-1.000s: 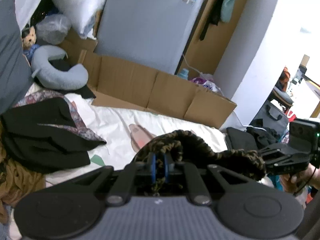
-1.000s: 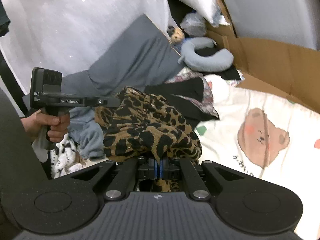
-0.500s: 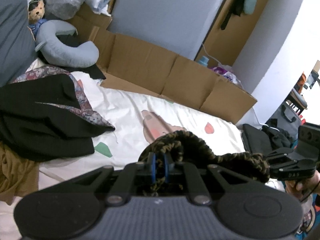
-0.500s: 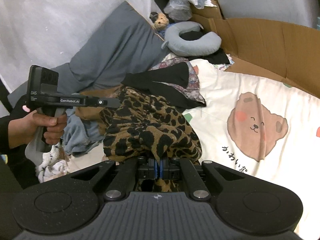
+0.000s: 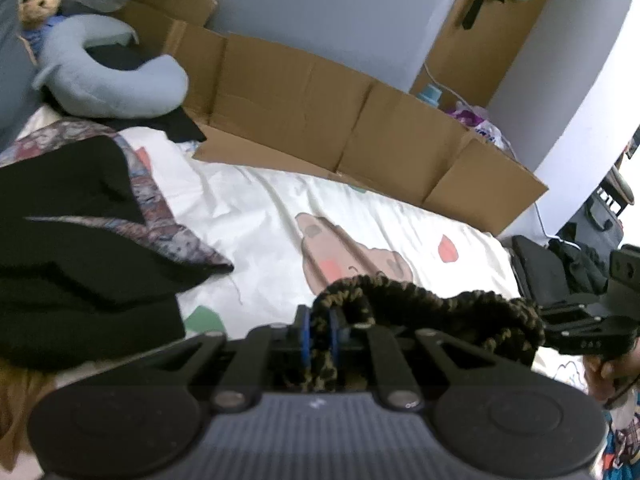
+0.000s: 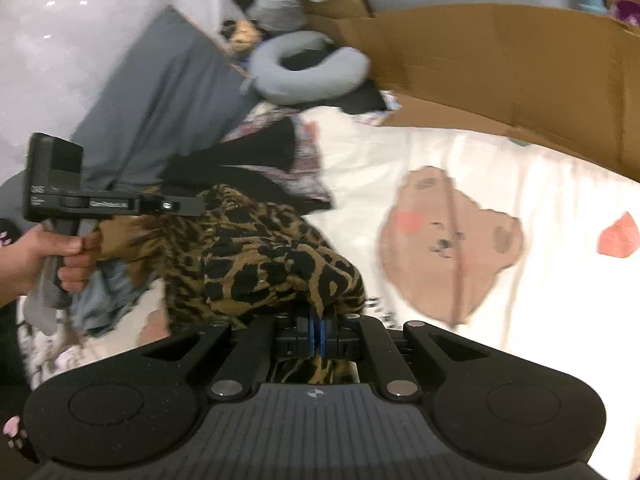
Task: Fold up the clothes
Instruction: 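Carry the leopard-print garment with both tools onto the open bear-print sheet, then lower the leopard-print garment onto the sheet and open the right tool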
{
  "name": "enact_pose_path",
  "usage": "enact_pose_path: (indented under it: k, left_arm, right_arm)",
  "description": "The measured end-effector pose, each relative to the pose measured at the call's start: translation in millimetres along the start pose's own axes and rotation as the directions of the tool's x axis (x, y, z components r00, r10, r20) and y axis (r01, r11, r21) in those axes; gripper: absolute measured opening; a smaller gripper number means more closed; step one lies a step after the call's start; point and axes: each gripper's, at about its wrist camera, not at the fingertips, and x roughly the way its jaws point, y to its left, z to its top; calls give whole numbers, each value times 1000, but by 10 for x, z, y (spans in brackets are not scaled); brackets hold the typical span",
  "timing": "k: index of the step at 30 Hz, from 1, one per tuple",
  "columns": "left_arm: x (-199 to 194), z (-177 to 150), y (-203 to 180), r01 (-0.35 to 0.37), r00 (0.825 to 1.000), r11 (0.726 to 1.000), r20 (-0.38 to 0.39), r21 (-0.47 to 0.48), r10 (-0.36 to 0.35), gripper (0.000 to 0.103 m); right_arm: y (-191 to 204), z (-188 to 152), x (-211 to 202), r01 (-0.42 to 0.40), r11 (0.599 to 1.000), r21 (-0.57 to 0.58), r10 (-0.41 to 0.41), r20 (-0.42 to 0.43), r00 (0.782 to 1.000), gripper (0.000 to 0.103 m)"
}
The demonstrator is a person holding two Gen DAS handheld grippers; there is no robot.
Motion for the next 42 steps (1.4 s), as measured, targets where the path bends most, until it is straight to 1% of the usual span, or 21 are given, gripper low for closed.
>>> enact_pose_path:
  k: [4, 7, 8, 10, 11, 12, 14, 15, 16, 18, 20, 22, 24, 26, 29, 31, 34, 38, 42]
  left_arm:
    - [257, 132, 80, 9, 1000, 1000, -2, -20, -9, 10]
    - [354, 212, 143, 2, 1000, 1000, -11, -20, -2, 13]
    - [365, 232, 164, -3, 1000, 1000, -10, -12, 3, 15]
    - [383, 246, 228, -19, 1000, 1000, -18, -9, 19, 25]
    - [394, 234, 266, -26, 999, 1000, -28, -10, 26, 33]
    - [410, 205, 306, -31, 999, 999, -42, -11, 31, 36]
    - [441, 147, 388, -43, 997, 999, -71, -13, 42, 36]
    - [457, 118, 428, -48, 995, 999, -86, -14, 47, 36]
    - [473, 89, 469, -54, 994, 998, -100, -15, 52, 37]
    - [493, -9, 535, -51, 991, 998, -122, -21, 48, 42]
    - [490, -145, 578, -57, 990, 998, -133, -37, 51, 43]
    - [448, -279, 588, -60, 988, 997, -144, -46, 52, 44]
    - [381, -395, 601, -48, 989, 998, -145, -52, 40, 49]
    - [333, -481, 626, -54, 988, 996, -148, -71, 43, 52]
    - [324, -577, 686, -53, 988, 993, -152, -110, 36, 52]
    - [343, -618, 706, -52, 987, 991, -156, -125, 32, 52]
    - [365, -670, 737, -44, 988, 986, -154, -160, 19, 52]
    - [381, -724, 737, -6, 989, 981, -147, -194, -23, 52]
    - [477, -800, 739, 8, 983, 975, -179, -220, -48, 51]
  right_arm:
    - [-236, 71, 160, 46, 999, 22, -46, -14, 999, 1]
    - [-422, 98, 288, 77, 996, 40, -76, -36, 996, 1]
    - [-482, 98, 333, 90, 995, 44, -88, -44, 995, 1]
    - [-597, 91, 416, 114, 992, 54, -111, -59, 992, 1]
    - [-650, 86, 453, 122, 991, 62, -118, -67, 991, 1]
    - [-699, 77, 485, 131, 989, 69, -126, -76, 989, 1]
    - [-786, 52, 537, 152, 985, 83, -144, -95, 985, 3]
    - [-822, 37, 553, 163, 982, 92, -154, -102, 983, 5]
    - [-858, 21, 568, 174, 980, 100, -163, -110, 980, 10]
    - [-902, -19, 560, 180, 976, 120, -167, -109, 980, 14]
    - [-930, -58, 520, 188, 973, 137, -175, -103, 979, 34]
    - [-941, -78, 439, 204, 968, 143, -192, -91, 977, 43]
    - [-948, -90, 338, 219, 964, 150, -209, -78, 975, 43]
    - [-941, -111, 228, 223, 961, 161, -216, -62, 974, 43]
    - [-879, -152, 141, 221, 961, 168, -215, -54, 975, 43]
    - [-842, -182, 156, 210, 961, 179, -200, -70, 977, 43]
    - [-759, -238, 251, 174, 966, 193, -157, -101, 982, 44]
    - [-656, -349, 385, 136, 968, 211, -109, -136, 985, 51]
    - [-577, -484, 529, 104, 968, 227, -64, -179, 982, 51]
